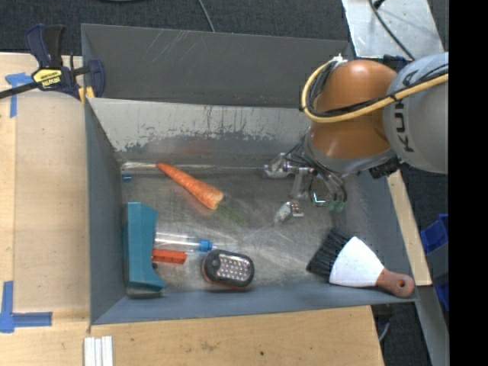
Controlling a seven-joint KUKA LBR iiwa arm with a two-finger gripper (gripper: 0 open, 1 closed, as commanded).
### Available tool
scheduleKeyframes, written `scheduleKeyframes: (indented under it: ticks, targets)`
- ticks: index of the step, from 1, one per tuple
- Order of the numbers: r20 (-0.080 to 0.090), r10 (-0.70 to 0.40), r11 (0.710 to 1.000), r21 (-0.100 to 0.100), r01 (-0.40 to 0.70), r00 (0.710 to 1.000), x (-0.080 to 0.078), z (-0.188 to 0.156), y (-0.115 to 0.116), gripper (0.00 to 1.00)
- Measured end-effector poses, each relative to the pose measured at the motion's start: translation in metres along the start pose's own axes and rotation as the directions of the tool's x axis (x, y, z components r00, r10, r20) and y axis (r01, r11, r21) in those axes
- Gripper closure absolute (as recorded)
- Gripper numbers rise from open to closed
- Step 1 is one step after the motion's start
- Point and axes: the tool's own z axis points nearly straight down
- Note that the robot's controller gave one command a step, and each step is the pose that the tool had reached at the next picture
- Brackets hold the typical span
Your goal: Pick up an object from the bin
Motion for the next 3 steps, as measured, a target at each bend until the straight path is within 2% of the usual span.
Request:
scheduleKeyframes:
  ticks: [1, 2, 3]
  targets:
    - [0.008, 0.0, 1.0, 0.0, 0.0, 1.0, -0.002, -0.004, 0.0, 0.0]
    - [0.016, -0.174, 0.985, 0.004, 0.174, 0.985, -0.042, 0.07, 0.107, 1.0]
    - [0.016, -0.174, 0.985, 0.004, 0.174, 0.985, -0.042, 0.07, 0.107, 1.0]
